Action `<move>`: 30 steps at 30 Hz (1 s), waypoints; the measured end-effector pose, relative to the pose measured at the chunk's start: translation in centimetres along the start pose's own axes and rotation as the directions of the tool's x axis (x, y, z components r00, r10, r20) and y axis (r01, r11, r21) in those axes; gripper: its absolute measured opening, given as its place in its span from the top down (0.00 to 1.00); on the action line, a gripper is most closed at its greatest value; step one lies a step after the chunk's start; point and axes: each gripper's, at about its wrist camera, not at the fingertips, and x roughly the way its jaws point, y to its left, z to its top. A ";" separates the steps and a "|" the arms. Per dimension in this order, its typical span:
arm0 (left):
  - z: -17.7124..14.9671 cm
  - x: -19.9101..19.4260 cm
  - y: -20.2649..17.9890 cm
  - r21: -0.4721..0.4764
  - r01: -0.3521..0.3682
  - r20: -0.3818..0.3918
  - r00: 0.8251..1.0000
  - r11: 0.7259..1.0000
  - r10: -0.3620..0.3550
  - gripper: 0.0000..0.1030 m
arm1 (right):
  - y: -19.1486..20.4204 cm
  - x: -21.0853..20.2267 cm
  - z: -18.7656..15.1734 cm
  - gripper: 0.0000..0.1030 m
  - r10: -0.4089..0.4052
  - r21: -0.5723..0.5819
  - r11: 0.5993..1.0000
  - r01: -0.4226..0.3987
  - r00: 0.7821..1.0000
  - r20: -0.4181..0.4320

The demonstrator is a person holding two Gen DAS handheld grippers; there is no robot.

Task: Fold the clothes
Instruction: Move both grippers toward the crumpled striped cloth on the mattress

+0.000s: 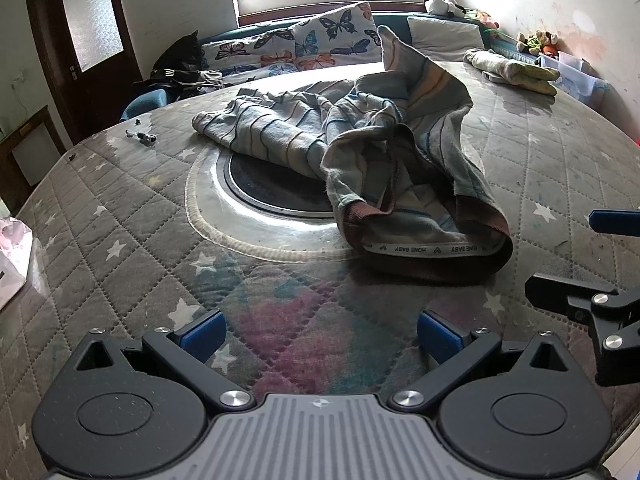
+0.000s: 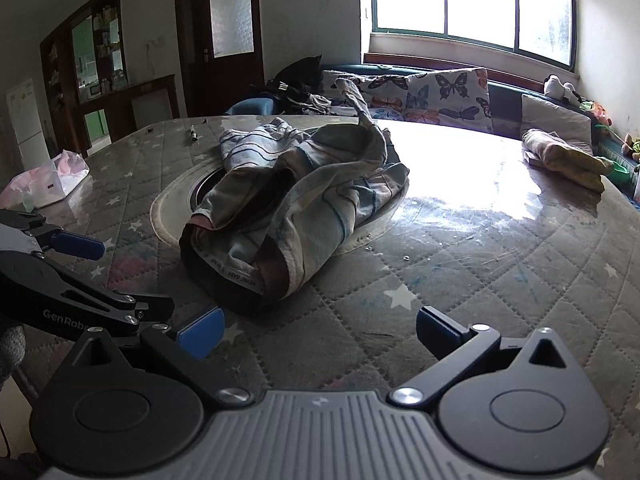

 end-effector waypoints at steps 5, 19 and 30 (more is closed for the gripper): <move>0.2 0.1 -0.2 0.006 -0.001 -0.002 1.000 1.000 0.001 0.00 | 0.1 0.3 0.0 0.00 0.001 -0.004 1.000 -0.001 1.000 -0.007; 0.7 0.5 -0.5 0.017 0.008 -0.010 1.000 1.000 -0.008 0.00 | 0.1 1.3 0.2 0.00 0.008 -0.006 1.000 -0.008 0.999 -0.031; 1.2 0.9 -0.7 0.019 0.016 -0.017 1.000 1.000 -0.016 0.00 | 0.0 1.9 0.4 0.00 0.018 -0.008 1.000 -0.018 0.999 -0.042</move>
